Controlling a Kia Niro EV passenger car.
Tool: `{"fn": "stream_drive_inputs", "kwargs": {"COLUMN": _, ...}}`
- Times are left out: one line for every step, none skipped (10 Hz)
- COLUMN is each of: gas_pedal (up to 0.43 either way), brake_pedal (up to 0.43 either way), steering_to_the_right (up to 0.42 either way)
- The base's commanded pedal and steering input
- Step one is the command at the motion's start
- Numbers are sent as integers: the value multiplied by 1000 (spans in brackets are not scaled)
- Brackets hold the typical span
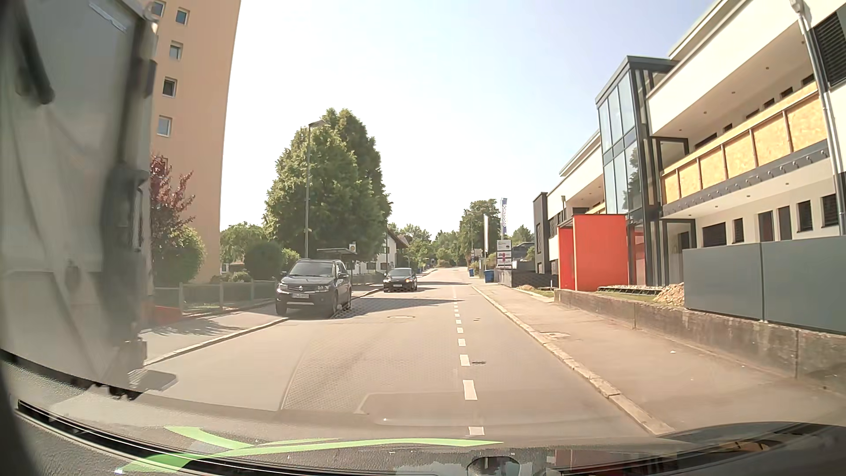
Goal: Follow the waypoints while adhering to traffic rules and regulations
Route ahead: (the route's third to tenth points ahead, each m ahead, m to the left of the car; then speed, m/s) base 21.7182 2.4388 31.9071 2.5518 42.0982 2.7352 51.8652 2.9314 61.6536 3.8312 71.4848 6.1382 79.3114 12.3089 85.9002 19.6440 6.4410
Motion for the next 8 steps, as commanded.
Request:
{"fn": "stream_drive_inputs", "kwargs": {"gas_pedal": 177, "brake_pedal": 0, "steering_to_the_right": -4}}
{"fn": "stream_drive_inputs", "kwargs": {"gas_pedal": 169, "brake_pedal": 0, "steering_to_the_right": -4}}
{"fn": "stream_drive_inputs", "kwargs": {"gas_pedal": 150, "brake_pedal": 0, "steering_to_the_right": -4}}
{"fn": "stream_drive_inputs", "kwargs": {"gas_pedal": 150, "brake_pedal": 0, "steering_to_the_right": -4}}
{"fn": "stream_drive_inputs", "kwargs": {"gas_pedal": 150, "brake_pedal": 0, "steering_to_the_right": -3}}
{"fn": "stream_drive_inputs", "kwargs": {"gas_pedal": 150, "brake_pedal": 0, "steering_to_the_right": -2}}
{"fn": "stream_drive_inputs", "kwargs": {"gas_pedal": 150, "brake_pedal": 0, "steering_to_the_right": 0}}
{"fn": "stream_drive_inputs", "kwargs": {"gas_pedal": 150, "brake_pedal": 0, "steering_to_the_right": 1}}
